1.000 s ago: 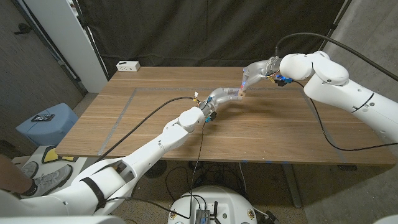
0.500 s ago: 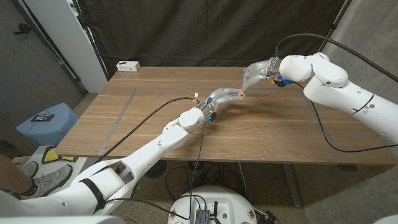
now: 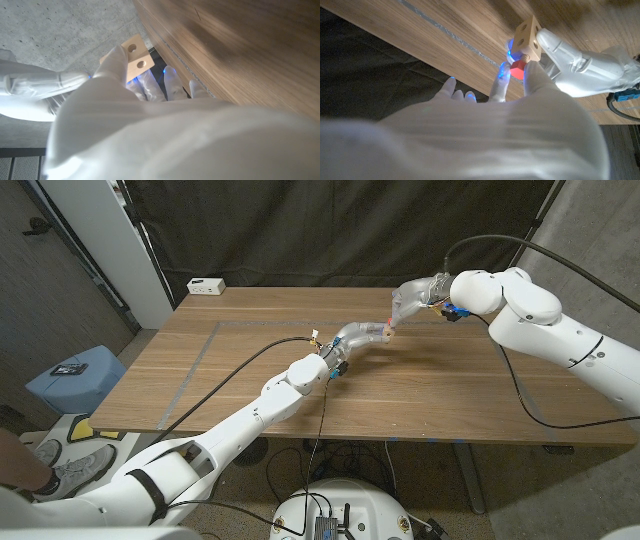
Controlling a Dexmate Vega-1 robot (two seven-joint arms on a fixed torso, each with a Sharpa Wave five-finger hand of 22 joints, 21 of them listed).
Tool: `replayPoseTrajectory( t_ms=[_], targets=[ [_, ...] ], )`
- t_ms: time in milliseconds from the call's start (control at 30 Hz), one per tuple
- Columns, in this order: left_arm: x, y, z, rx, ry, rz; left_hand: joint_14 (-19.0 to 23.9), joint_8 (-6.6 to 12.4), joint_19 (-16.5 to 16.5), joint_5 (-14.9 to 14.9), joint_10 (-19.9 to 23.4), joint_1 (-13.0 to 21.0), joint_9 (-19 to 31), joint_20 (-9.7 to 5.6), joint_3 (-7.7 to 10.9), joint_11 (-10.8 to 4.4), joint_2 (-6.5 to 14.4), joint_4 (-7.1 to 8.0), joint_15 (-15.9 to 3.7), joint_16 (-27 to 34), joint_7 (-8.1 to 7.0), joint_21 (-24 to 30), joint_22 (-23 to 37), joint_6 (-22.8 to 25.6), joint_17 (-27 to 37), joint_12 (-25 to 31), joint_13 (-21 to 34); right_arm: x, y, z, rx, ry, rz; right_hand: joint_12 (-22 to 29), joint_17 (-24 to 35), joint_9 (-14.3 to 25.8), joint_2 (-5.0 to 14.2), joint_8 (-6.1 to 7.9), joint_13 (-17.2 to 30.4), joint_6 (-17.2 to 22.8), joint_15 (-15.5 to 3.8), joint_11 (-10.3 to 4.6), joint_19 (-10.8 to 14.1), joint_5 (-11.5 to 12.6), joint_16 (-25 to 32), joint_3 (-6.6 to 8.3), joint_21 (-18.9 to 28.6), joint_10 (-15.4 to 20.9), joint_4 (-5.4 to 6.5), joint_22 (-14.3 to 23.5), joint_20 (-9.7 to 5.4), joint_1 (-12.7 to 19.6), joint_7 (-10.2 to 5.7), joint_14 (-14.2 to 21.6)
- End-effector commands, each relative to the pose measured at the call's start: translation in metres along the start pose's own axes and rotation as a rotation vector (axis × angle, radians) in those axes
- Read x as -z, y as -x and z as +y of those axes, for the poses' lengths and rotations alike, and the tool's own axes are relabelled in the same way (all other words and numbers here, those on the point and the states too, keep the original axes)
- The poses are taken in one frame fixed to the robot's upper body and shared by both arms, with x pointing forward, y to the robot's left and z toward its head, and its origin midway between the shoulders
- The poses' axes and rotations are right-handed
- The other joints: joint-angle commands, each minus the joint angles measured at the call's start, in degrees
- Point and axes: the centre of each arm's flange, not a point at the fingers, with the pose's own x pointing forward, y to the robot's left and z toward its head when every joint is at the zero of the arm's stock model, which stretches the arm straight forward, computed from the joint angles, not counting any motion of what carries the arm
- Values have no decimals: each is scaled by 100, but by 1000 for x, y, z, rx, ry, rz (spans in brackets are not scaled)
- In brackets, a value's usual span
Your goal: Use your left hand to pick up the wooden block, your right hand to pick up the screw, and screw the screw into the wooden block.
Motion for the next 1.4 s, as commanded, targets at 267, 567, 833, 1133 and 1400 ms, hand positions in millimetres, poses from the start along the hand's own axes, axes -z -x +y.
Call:
replayPoseTrajectory(
  t_ms=[267,567,833,1133,1400],
  targets=[
    [0,-1,1,0,-2,-1,55,31,10,49,68,-118,21,13,198,14,131,160,-368,-2,7,38,31,79,15,51,334,-2,-1,1,32,1,11,80,13,13,6,134,1,327,-44,-8,218,-48,92,66,48,318,40,14,-32,54,7,214],
    [0,-3,1,2,1,1,60,27,11,52,67,-128,20,5,206,16,136,161,-365,1,11,38,31,71,16,51,331,-2,-5,2,35,-1,13,92,21,-5,-17,187,-1,508,-110,-34,347,-76,127,42,64,484,83,14,-82,-34,7,371],
    [1,-5,2,1,1,5,62,31,16,54,67,-138,20,3,210,15,133,161,-372,0,19,40,31,82,16,53,330,-1,-8,2,34,-5,13,97,28,-16,-31,221,-2,627,-125,-33,408,-89,140,27,67,575,108,15,-100,-105,28,445],
    [2,-6,3,5,6,10,65,30,15,58,68,-140,20,10,221,16,135,156,-371,-1,27,39,31,79,15,54,329,-1,-10,4,48,-5,29,117,43,-37,-68,297,-2,894,-184,-57,491,-133,172,-45,57,786,185,16,-126,-332,66,605],
    [3,-6,3,5,7,11,57,28,11,65,62,-137,20,19,239,18,148,152,-368,-6,18,37,31,79,14,54,328,-3,-11,6,81,6,52,139,45,-72,-77,425,-7,1357,-309,-130,671,-171,215,-121,72,1081,243,19,-203,-582,91,846]
  ],
)
